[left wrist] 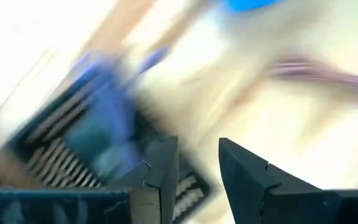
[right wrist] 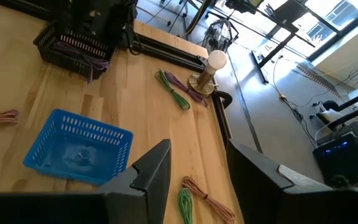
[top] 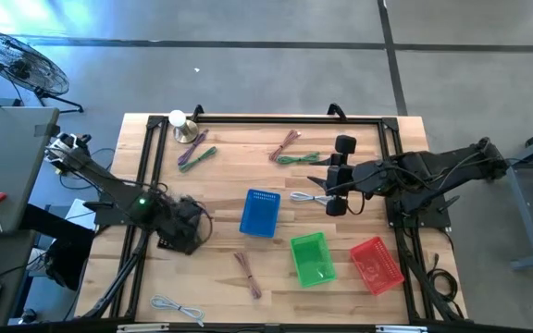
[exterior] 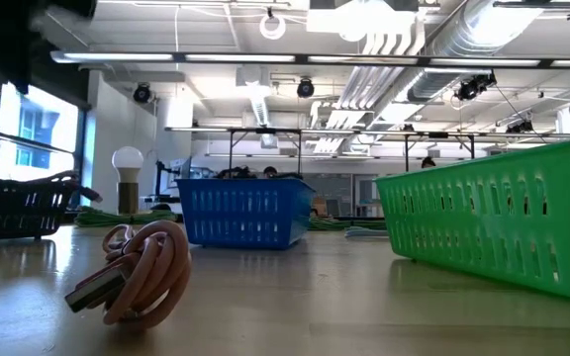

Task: Pick & Place USB Port
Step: Put the bottom light blue USB cable into the blue bin

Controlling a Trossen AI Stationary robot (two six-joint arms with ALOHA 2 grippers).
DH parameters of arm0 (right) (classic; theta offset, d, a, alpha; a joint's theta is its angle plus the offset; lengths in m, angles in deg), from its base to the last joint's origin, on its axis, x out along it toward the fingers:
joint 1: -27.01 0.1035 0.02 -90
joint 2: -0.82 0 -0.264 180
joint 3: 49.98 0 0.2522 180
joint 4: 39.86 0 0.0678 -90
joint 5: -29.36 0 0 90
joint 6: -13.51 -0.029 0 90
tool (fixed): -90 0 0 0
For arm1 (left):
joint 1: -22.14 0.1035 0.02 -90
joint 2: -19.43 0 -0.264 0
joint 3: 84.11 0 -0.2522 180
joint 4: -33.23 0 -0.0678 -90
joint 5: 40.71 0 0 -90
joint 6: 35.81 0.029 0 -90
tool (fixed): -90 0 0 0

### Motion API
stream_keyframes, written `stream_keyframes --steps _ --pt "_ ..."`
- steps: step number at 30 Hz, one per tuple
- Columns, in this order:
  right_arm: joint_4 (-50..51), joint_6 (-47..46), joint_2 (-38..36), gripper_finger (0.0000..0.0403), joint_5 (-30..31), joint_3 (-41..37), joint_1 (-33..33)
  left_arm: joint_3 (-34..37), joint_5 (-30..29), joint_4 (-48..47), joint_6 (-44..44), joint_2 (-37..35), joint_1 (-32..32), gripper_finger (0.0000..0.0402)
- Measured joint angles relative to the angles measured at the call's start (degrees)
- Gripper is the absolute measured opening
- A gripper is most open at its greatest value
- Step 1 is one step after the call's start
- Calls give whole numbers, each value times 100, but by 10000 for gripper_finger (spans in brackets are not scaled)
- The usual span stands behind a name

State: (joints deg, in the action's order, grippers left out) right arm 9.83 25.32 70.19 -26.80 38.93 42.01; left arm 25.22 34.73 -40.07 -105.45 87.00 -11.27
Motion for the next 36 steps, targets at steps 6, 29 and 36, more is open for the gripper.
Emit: stream_keyframes --steps 6,29,36 --pt "-75 -141 -1 147 -97 0 -2 -756 1095 1593 2888 62 -129 110" --pt "-108 -1062 2 147 -772 0 2 -776 2333 1738 -1358 1766 -2148 111" --pt "-107 -1457 2 147 -1258 0 2 -776 2651 2015 -655 2451 -2537 111"
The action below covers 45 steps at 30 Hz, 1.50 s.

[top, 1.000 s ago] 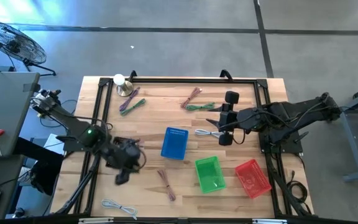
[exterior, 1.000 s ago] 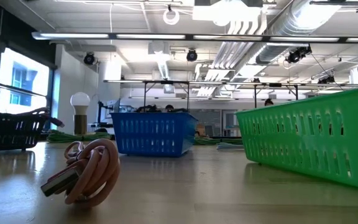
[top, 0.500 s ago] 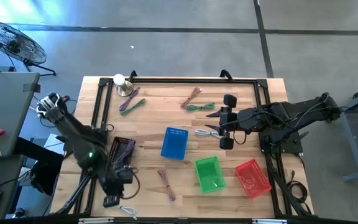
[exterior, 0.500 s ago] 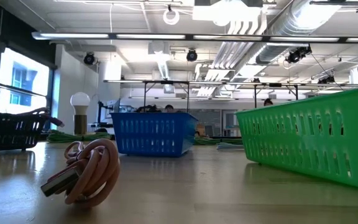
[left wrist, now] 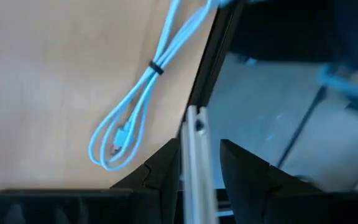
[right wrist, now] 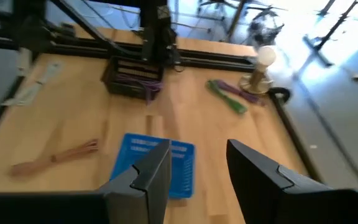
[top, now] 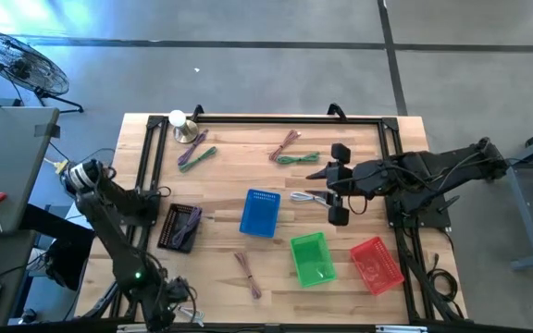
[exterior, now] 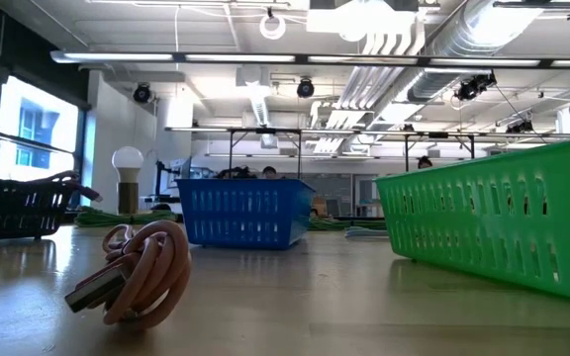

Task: Pick & Place USB Port
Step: Put the bottom light blue USB cable into the blue bin

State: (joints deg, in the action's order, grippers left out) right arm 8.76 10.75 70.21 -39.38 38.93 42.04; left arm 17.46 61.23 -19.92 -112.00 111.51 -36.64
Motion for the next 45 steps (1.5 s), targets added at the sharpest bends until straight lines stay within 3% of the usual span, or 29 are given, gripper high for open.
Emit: stream_keyframes --steps 8,16,34,45 --pt "3 -285 0 147 -627 0 0 0 -135 19 1525 457 -7 111" --pt "3 -560 2 147 -838 0 0 0 -772 -153 2826 802 -13 111" --pt "3 -923 2 147 -749 -2 1 -17 -561 0 2918 1190 -10 111" --pt "3 -884 2 147 -748 -2 0 -24 -518 679 2498 1186 -10 111"
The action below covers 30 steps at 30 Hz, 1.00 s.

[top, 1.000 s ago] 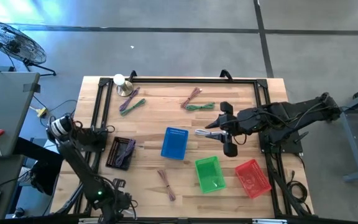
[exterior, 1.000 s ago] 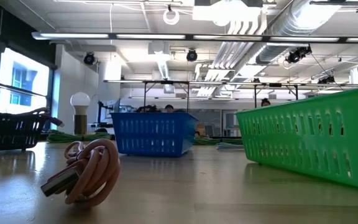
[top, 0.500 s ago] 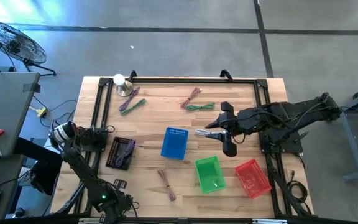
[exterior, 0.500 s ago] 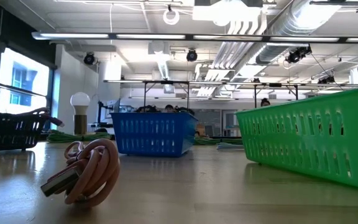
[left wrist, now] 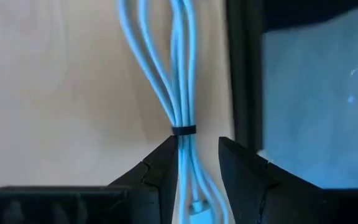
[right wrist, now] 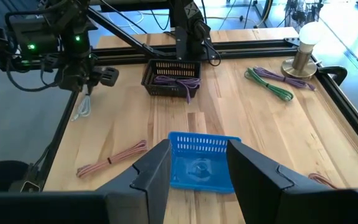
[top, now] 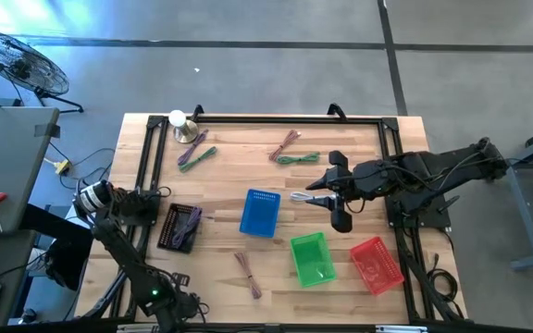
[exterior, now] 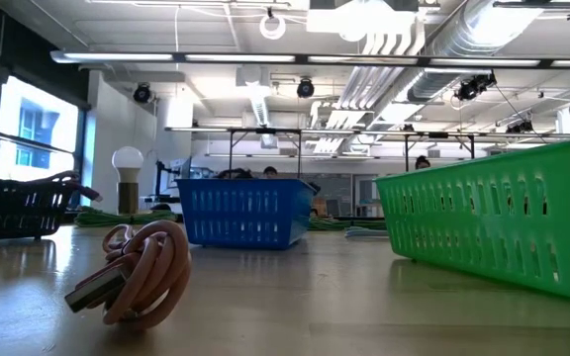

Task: Pick & Place USB Port
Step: Put the bottom light blue USB cable into the blue bin

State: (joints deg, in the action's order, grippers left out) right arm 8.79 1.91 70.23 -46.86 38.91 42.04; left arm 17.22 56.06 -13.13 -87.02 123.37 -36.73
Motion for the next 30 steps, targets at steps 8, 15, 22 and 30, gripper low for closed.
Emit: stream_keyframes --steps 8,15,22,30 --pt "0 -1 0 147 -2 0 0 24 -434 206 -9 11 4 111" --pt "1 -29 25 147 -2 -2 2 219 -519 336 -260 7 3 111" --pt "2 -37 171 147 -38 -2 0 304 -751 428 -310 -4 -2 110" --pt "2 -37 462 147 -74 -2 7 306 -755 327 -283 154 0 48"
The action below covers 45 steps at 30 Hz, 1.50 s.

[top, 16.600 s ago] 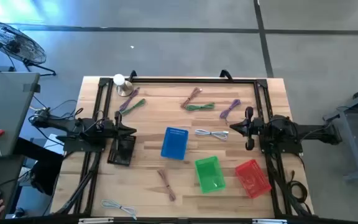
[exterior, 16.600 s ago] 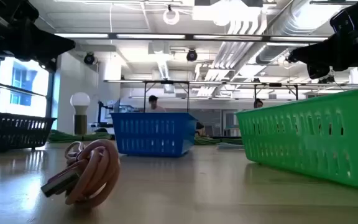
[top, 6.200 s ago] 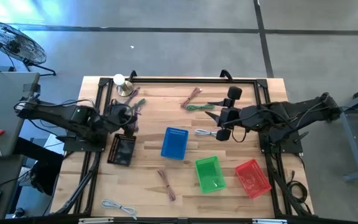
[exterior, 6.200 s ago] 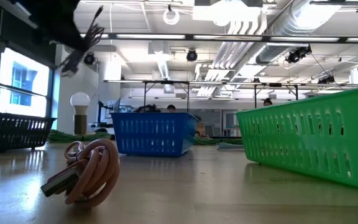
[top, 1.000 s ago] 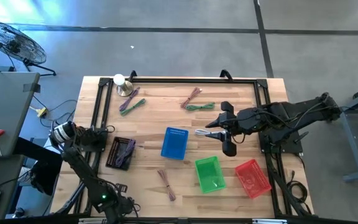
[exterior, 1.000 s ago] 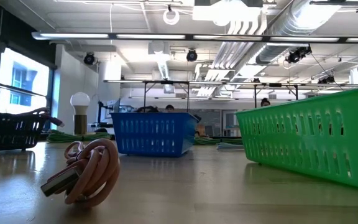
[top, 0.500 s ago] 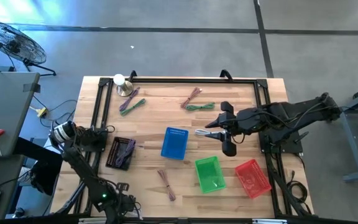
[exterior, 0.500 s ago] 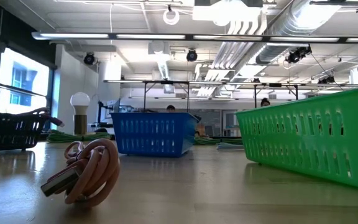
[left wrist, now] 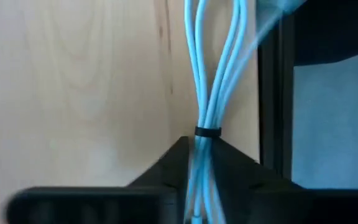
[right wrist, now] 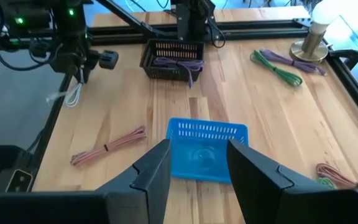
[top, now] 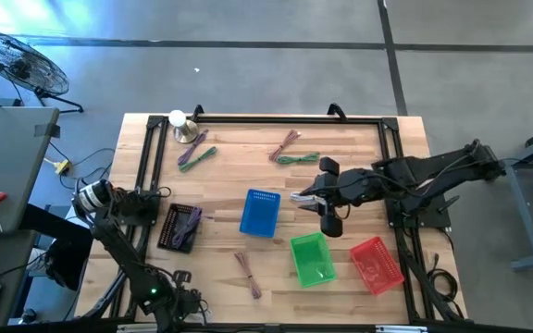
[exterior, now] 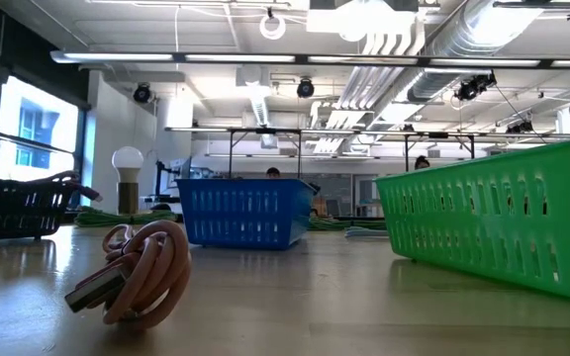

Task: Pick & Place USB Port
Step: Put the bottom light blue USB cable into the blue bin

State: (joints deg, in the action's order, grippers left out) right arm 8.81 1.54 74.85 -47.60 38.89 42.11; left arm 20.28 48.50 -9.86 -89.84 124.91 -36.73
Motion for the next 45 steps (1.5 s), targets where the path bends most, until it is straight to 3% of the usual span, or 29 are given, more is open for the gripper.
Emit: stream_keyframes --steps 2,4,9,16,24,27,34,41,45 --pt "-4 0 69 147 -15 0 41 -2 105 -58 -5 128 7 15" --pt "-65 28 133 147 -18 0 112 -11 83 -95 -32 213 11 13" --pt "-605 217 196 147 -162 -4 411 -38 -632 15 -66 204 52 5" --pt "-1299 651 200 146 -164 -4 999 -839 -2950 -749 450 210 331 1" --pt "-1347 1072 200 146 482 -4 1618 -1995 -6528 -2103 -732 149 926 1" --pt "-1335 1091 200 146 683 -4 1834 -2217 -7197 -2492 -771 89 1246 0" --pt "-1278 1211 200 146 1015 -2 2324 -2332 -7225 -2401 -847 -240 2393 0" --pt "-1034 1349 200 146 1570 -2 2583 -2269 -5938 -2191 -1029 -272 3633 0" --pt "-934 1345 200 146 1585 -2 2688 -1940 -5287 -1431 -1079 -271 4047 0"
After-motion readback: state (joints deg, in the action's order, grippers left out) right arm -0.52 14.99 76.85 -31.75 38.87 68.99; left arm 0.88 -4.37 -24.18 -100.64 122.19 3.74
